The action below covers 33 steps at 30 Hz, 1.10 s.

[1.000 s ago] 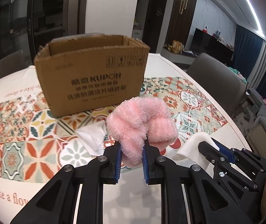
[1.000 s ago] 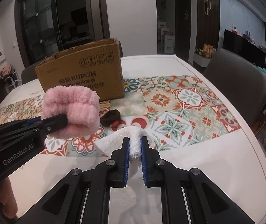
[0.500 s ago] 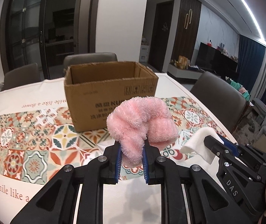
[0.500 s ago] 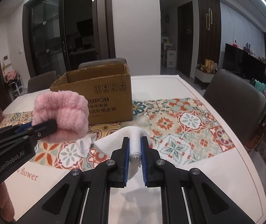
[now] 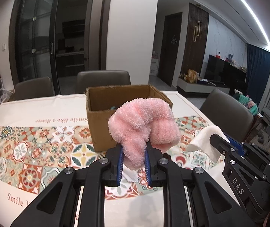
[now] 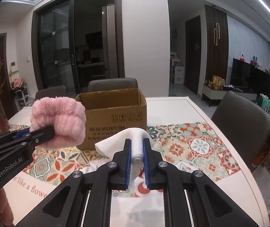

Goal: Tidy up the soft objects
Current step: 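Carry the pink headband with the left tool while the right tool carries the white cloth over the box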

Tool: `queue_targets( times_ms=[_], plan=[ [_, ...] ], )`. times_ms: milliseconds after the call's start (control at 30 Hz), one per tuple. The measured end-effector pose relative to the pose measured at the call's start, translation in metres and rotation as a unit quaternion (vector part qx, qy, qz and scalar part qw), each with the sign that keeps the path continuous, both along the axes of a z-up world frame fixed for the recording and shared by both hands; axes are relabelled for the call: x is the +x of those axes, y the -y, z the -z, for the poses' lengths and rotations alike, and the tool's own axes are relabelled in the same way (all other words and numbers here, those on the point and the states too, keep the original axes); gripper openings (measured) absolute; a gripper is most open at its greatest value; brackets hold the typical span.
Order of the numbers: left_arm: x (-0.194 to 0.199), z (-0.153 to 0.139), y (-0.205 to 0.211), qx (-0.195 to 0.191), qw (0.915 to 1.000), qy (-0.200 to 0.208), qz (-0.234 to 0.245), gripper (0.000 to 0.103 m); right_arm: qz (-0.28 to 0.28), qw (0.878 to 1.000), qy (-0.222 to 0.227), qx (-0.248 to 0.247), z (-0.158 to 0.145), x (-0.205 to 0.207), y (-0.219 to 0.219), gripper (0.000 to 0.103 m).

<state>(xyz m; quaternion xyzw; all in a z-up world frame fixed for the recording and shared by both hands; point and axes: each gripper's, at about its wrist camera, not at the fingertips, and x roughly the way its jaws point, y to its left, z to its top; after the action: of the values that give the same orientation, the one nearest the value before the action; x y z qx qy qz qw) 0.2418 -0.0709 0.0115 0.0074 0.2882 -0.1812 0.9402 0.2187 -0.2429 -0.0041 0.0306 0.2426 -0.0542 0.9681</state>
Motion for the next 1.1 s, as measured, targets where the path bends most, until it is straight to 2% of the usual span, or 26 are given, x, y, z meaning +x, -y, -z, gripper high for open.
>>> queue_targets(
  times_ms=[467, 1100],
  plan=[
    [0.025, -0.034, -0.011, -0.007, 0.9988, 0.045, -0.019, 0.02, -0.013, 0.999, 0.05, -0.01, -0.033, 0.037, -0.008, 0.013],
    [0.099, -0.054, -0.011, -0.013, 0.9975, 0.061, -0.032, 0.02, -0.034, 0.996, 0.079, -0.023, -0.056, 0.105, -0.01, 0.013]
  ],
)
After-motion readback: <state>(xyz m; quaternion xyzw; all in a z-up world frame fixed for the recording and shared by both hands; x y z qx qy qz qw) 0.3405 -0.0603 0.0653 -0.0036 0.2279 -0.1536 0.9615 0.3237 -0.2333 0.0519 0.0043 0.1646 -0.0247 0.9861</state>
